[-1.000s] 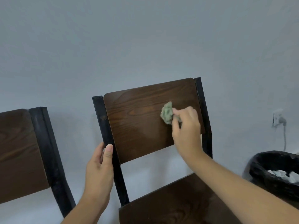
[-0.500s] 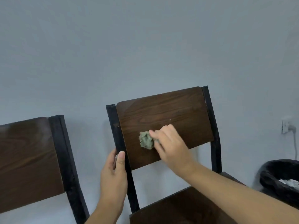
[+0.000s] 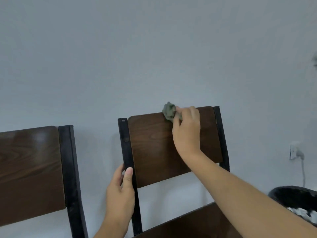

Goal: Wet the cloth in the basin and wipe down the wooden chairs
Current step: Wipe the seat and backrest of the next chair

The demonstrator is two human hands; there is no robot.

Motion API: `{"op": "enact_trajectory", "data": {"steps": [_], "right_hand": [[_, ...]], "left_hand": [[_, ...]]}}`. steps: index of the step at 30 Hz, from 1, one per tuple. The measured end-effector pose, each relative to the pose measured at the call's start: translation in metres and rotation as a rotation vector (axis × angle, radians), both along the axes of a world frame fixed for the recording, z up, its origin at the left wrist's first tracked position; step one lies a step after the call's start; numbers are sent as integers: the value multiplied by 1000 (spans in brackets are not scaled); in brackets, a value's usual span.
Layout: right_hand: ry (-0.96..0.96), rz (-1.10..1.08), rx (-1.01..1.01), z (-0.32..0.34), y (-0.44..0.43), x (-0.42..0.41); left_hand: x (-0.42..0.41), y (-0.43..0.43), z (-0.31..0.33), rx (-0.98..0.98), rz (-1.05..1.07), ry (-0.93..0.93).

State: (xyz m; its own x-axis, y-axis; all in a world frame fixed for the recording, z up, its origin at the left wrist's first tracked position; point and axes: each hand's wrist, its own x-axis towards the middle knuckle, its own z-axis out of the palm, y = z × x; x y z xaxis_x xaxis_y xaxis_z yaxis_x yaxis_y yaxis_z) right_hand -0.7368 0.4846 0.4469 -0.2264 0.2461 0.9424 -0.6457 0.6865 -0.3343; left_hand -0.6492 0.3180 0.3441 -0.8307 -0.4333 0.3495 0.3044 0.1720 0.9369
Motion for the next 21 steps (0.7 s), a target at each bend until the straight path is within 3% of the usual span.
{"op": "enact_trajectory", "data": {"steps": [2, 6, 8, 12, 15, 21], "right_hand": [[-33, 21, -125, 21, -10, -5], [137, 97, 343, -27, -15, 18], [129, 22, 420, -47, 30, 10], [-77, -128, -89, -11, 103, -37], [-121, -131, -125, -11, 114, -48], [-211, -124, -179, -116, 97, -6]], "left_hand": [[0, -2, -1, -33, 16, -1], [-4, 2, -3, -39, 32, -5], [-3, 6, -3, -30, 31, -1], [-3, 4, -1, -16, 23, -2], [-6, 1, -5, -36, 4, -44], [-1, -2, -8, -21, -42, -50]]}}
